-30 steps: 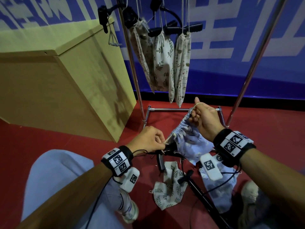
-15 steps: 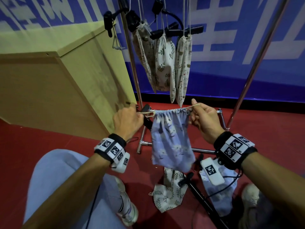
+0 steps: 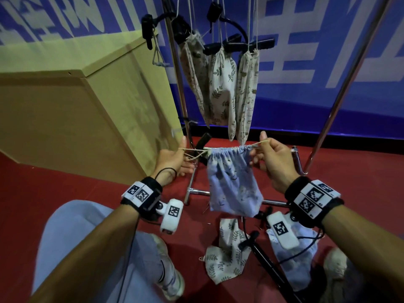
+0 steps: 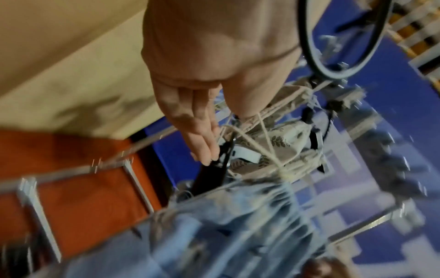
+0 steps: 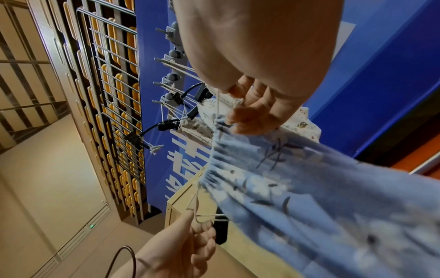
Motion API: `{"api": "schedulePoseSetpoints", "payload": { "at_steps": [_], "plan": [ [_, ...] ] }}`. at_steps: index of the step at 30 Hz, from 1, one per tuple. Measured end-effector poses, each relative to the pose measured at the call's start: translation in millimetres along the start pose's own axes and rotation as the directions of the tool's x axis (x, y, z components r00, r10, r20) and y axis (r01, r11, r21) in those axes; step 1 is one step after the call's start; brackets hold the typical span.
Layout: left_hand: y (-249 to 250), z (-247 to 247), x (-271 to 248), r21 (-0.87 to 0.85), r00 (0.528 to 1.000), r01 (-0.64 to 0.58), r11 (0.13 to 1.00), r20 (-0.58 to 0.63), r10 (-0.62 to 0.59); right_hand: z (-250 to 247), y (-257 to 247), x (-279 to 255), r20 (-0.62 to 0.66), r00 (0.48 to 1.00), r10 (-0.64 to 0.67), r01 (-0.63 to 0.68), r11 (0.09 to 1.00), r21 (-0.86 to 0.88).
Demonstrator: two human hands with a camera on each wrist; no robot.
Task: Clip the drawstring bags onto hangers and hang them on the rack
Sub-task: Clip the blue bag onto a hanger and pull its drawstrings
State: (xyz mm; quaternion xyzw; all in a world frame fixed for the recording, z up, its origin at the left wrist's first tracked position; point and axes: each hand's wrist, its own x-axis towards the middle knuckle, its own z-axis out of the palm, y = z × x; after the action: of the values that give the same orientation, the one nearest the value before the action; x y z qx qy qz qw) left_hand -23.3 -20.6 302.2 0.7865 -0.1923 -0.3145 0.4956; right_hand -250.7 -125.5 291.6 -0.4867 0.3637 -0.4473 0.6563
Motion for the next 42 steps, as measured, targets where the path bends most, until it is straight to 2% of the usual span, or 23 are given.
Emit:
{"api": "schedulePoseSetpoints", "payload": {
  "at_steps": [3,6,13,16,20,23,24,27,29,32,37,39,42],
  "plan": [
    [-6,2,1,-0.082,0.978,0.163,0.983,0.148,-0.150,-3,-2,2,0.006,1.000,0.003,-0.003,0.999,0.033],
    [-9,-1,8,-0.251,0.938,0.279,0.927,0.280,-0.206,-3,-4,2,0.030,1.000,-0.002,0.001,0.998,0.057],
    [-1,-9,13,-0.568,0.899,0.420,0.708,0.370,-0.236,-2,-3,1,0.049,0.999,0.023,-0.026,0.996,0.079],
    [1,-13,14,-0.592,0.885,0.454,0.666,0.388,-0.259,0,-5,-2,0.067,0.997,0.030,-0.035,0.996,0.077],
    [2,-17,18,-0.528,0.871,0.468,0.709,0.410,-0.270,1,-9,-2,0.055,0.998,0.025,-0.031,0.993,0.116],
    [0,-23,21,-0.455,0.820,0.534,0.713,0.483,-0.306,0,-9,0,0.044,0.999,0.026,-0.031,0.991,0.131],
    [0,-24,22,-0.448,0.817,0.542,0.711,0.482,-0.318,-1,-8,2,0.029,0.999,0.026,-0.029,0.992,0.123],
    [3,-30,23,-0.483,0.852,0.510,0.712,0.399,-0.340,-15,-5,16,-0.125,0.991,0.047,-0.030,0.990,0.136],
    [7,-41,27,-0.507,0.872,0.483,0.714,0.356,-0.337,-30,-4,27,-0.255,0.965,0.068,-0.031,0.989,0.145],
    [15,-58,36,-0.566,0.877,0.477,0.672,0.361,-0.317,-46,-2,37,-0.363,0.927,0.100,-0.045,0.987,0.156],
    [25,-70,39,-0.639,0.914,0.405,0.654,0.313,-0.260,-51,-6,47,-0.413,0.900,0.142,-0.088,0.985,0.149],
    [27,-69,34,-0.661,0.914,0.404,0.632,0.321,-0.249,-53,-5,48,-0.420,0.890,0.177,-0.107,0.977,0.184],
    [30,-65,27,-0.656,0.899,0.420,0.627,0.395,-0.189,-50,-11,45,-0.298,0.936,0.186,-0.114,0.963,0.243]
  ]
}}
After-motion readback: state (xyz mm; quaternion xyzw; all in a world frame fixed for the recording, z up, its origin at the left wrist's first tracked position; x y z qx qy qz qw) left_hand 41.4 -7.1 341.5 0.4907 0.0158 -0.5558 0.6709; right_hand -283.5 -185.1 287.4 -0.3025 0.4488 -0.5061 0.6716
